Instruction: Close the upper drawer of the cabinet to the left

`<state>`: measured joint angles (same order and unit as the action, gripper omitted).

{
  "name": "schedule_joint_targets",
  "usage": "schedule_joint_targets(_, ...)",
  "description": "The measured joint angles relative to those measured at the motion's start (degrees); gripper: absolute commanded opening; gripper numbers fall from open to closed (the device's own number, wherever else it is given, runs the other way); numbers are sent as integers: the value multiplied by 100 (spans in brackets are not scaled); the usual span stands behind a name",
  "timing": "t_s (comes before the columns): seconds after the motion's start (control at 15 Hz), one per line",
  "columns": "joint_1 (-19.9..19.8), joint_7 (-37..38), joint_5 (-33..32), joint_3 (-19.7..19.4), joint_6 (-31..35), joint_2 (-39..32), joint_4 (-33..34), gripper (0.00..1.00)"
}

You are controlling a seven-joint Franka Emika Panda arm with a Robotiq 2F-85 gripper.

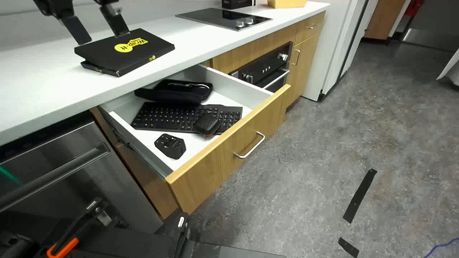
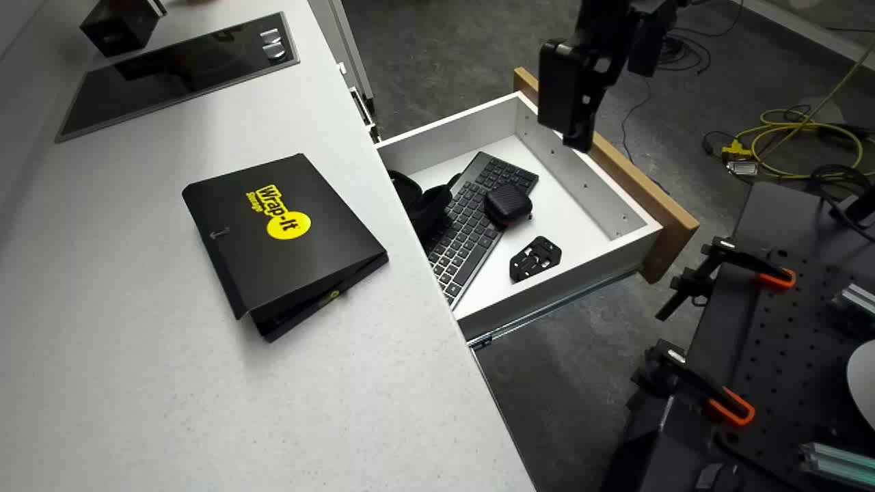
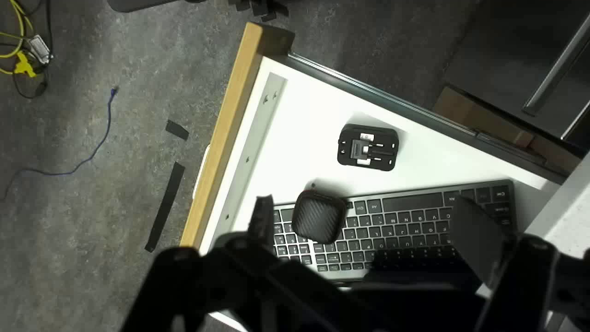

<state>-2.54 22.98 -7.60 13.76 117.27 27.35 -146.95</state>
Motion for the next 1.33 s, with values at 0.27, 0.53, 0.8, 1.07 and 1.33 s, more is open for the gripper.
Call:
schedule_joint_targets(0.27, 18, -1, 0, -64, 17, -66, 4, 100)
schedule_joint_targets(0.53, -101, -97, -11, -540, 450, -434, 18, 100)
schedule_joint_targets(0.8, -624, -290, -260, -1276, 1208, -1118, 108, 100)
schedule_joint_targets(1.07, -1049, -315, -473, -1865, 1923, -1977, 391, 100)
schedule_joint_targets(1.33, -1137, -305, -527, -2126, 2127, -2466, 620, 100)
